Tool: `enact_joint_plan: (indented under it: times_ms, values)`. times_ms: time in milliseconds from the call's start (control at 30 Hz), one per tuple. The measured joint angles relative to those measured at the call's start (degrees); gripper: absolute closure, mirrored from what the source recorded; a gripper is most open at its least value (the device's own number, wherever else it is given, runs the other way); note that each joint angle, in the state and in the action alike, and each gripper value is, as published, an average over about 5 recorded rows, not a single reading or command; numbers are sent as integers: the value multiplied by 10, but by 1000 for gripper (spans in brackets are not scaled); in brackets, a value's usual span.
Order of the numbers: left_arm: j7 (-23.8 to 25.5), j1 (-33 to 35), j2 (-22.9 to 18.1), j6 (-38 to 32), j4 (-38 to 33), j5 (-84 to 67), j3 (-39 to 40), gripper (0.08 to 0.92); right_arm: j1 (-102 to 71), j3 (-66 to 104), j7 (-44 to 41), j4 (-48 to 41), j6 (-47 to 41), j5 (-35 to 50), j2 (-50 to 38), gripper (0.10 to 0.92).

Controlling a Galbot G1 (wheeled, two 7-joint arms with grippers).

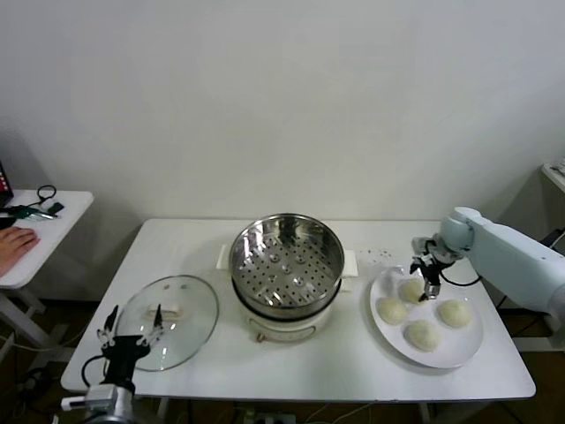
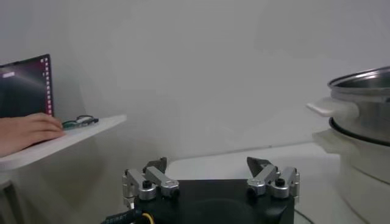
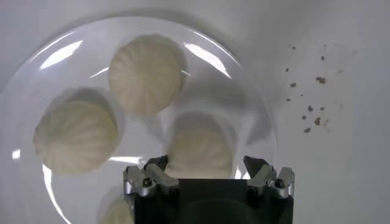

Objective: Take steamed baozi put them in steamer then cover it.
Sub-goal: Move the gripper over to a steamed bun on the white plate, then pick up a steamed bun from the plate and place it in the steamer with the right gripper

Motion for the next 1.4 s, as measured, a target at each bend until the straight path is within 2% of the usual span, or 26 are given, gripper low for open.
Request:
enact_joint_plan:
  times_ms: [600,1000,1400]
  values:
    - [0,2,1,-2,3,-2,-8,177,2,-9,-4,-16,10,-8,17,338]
    - [0,10,3,-6,-1,-2,-9,177,61,-50,-3,16,45,-3,11,338]
    - [6,22,3,-5,-7,-1,-4,177,209,-125,-20,61,159,-20,63,342]
